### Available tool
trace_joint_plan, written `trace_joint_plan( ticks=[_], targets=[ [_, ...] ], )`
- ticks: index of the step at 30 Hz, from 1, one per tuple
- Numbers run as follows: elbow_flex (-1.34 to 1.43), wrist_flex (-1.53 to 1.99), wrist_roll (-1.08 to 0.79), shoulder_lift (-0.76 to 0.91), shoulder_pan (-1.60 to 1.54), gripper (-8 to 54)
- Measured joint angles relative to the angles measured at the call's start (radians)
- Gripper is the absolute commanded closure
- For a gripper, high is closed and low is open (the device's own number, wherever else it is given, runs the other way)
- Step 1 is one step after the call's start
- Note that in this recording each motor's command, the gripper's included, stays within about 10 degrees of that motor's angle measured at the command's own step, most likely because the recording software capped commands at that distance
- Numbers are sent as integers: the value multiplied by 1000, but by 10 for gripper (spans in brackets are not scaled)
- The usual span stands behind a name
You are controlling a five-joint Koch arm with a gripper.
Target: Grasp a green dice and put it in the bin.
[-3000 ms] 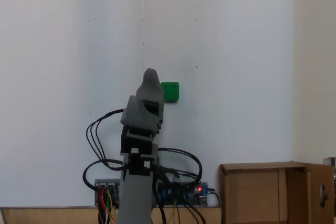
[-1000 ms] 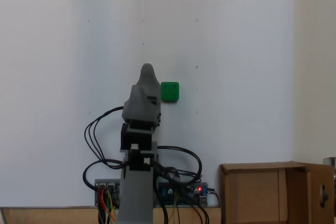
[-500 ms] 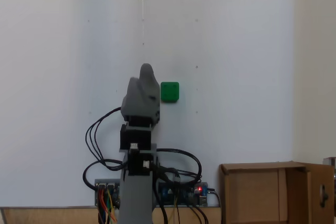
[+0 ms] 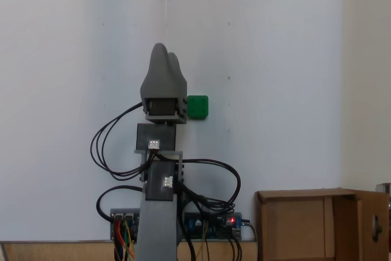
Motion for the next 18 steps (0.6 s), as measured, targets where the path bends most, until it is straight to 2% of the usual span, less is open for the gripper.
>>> trace_joint_plan(
  ticks=[6, 14, 18],
  targets=[
    [-209, 342, 147, 0, -12, 23],
    [-482, 799, 164, -18, -43, 23],
    [-603, 1028, 166, -92, -64, 23]
  ],
)
